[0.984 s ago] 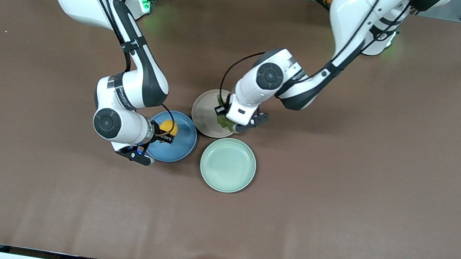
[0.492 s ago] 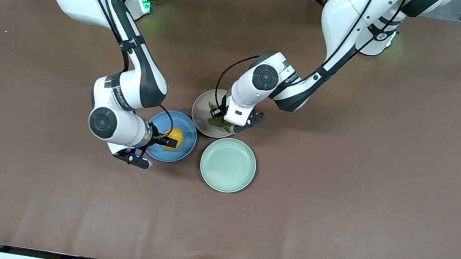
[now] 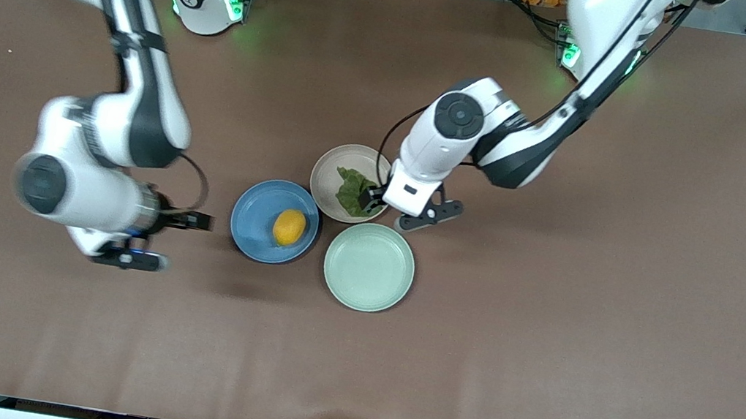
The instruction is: Place lemon and lettuce in plates
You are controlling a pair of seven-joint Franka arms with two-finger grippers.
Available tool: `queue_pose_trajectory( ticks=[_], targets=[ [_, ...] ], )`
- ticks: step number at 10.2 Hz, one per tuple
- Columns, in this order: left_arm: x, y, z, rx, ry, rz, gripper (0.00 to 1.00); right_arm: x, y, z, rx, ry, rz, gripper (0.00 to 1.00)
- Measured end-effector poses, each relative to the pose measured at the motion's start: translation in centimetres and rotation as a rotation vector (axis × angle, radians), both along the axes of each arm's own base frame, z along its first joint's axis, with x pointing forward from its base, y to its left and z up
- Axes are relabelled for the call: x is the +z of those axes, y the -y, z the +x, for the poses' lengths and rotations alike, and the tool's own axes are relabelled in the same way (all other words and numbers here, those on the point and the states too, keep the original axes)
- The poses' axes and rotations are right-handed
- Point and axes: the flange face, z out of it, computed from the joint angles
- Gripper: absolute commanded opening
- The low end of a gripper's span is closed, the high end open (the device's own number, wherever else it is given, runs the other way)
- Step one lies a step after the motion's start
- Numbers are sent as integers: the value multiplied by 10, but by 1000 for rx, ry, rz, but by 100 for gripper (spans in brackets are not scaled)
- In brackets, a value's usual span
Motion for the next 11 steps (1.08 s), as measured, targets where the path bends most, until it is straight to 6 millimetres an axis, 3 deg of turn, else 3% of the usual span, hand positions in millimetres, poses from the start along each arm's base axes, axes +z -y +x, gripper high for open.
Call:
queue_pose_trajectory(
  ticks=[1,3,6,9,11],
  targets=[
    [36,-15,4,-25,11,28,100,27,30,-3,39,0,7,100],
    [99,-59,15,-71,42,72,100,93,70,-17,134,28,27,100],
    [162,-147,33,-209,64,149,100,202,115,-64,164,94,48,100],
    [197,-216,40,-313,59,207,100,263,126,-103,99,140,27,100],
    [218,-257,43,-358,32,226,100,274,111,-113,-9,134,-47,100]
  ],
)
